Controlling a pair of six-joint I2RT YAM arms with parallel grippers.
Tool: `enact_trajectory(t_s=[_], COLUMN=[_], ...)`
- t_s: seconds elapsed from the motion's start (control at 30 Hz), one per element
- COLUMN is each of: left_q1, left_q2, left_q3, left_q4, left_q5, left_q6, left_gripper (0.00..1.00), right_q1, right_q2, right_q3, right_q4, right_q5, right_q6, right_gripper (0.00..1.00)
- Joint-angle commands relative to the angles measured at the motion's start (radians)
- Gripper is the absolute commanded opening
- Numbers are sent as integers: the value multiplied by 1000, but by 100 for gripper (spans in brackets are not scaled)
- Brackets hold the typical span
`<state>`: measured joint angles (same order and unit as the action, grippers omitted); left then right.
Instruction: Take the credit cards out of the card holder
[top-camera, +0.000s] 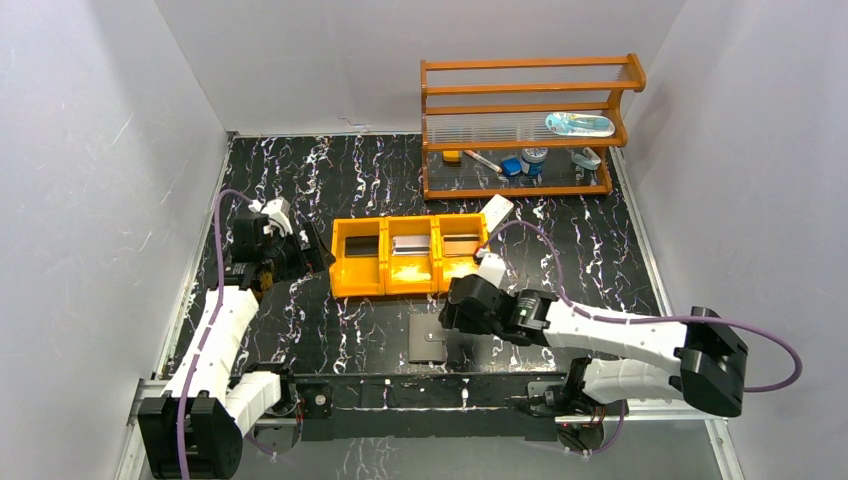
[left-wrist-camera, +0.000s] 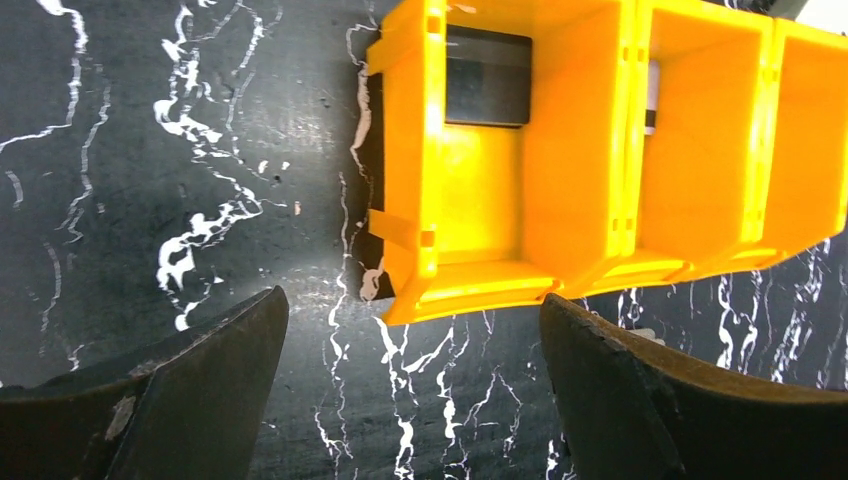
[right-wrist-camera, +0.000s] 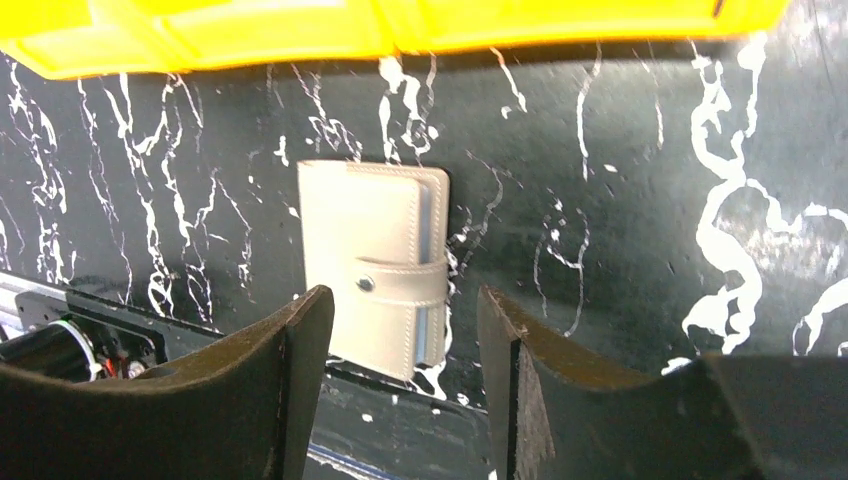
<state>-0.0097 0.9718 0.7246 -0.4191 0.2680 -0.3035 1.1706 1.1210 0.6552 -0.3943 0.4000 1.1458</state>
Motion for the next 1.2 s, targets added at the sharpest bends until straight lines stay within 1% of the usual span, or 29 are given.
enact_trajectory(t_s=[0.0,0.17,0.23,0.33,0.43,0.6,0.8,1.0,1.17], left_q1=[1,0,1,0,0,-3,-20,-90,-105], left_q2=[5,43,61,128,175,223,309,371,384], left_q3=[-11,-10,-24,-13,-14,-26,7,34,52], left_q4=[25,30,56,72,100,164,226,286,277], left_q5=[116,142,199,277,287,316,365,315,268], left_q6=[21,22,14,4,-34,-110,-150,-191,-194], left_gripper=[94,90,89,85,84,83,81,81,81], right_q1=[-24,-89,-109,-179,-216,-249,-292,-327,-328], right_q2=[91,233,288,383,453,465,453,436,404], right_q3=[124,206,250,353,417,399,363,329,324], right_q4=[-59,-7,13,-23,-53,-16,23,48,53], right_q5=[53,-40,-44,-69,-82,-106,-136,-167,-204], right_q6=[-117,-176,-227,-275,-290,-284,-290,-289,-339], right_gripper=[63,63,63,62,62,61,62,62,62])
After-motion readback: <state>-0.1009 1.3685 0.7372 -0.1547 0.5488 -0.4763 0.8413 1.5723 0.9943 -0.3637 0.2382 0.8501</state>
